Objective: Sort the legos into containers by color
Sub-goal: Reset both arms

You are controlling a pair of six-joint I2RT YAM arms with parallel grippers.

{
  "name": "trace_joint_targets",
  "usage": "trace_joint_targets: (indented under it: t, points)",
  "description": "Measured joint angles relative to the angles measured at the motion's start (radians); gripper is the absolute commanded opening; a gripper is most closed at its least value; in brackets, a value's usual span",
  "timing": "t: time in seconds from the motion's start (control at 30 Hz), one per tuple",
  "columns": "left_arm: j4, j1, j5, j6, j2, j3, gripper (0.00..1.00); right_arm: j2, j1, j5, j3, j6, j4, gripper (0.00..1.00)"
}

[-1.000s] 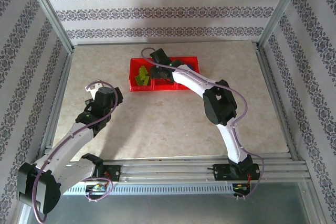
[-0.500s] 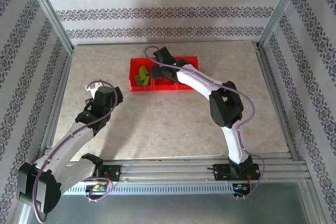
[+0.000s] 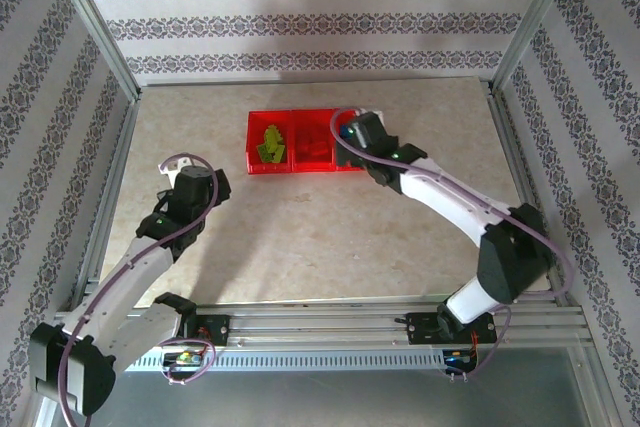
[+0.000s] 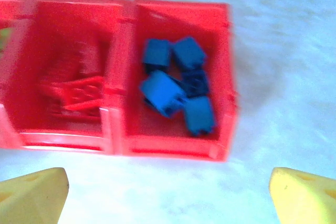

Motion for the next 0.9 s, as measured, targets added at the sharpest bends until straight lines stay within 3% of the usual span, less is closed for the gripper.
trace_joint_targets:
  t: [0.37,0.67,0.9]
  points:
    - [0.043,0.026,-0.063,0.089,-0.119,-0.124,1.00,-0.288,-0.167,0.145,-0.306,0.003,0.036,0.98]
    - [0.315,0.134,-0.043,0.240,-0.049,-0.257,1.00,-0.300,-0.333,0.129,-0.440,-0.050,0.164,0.98]
    - [0.562,0.241,0.060,0.330,0.098,-0.287,1.00,-0.339,-0.396,0.073,-0.594,-0.181,0.416,0.98]
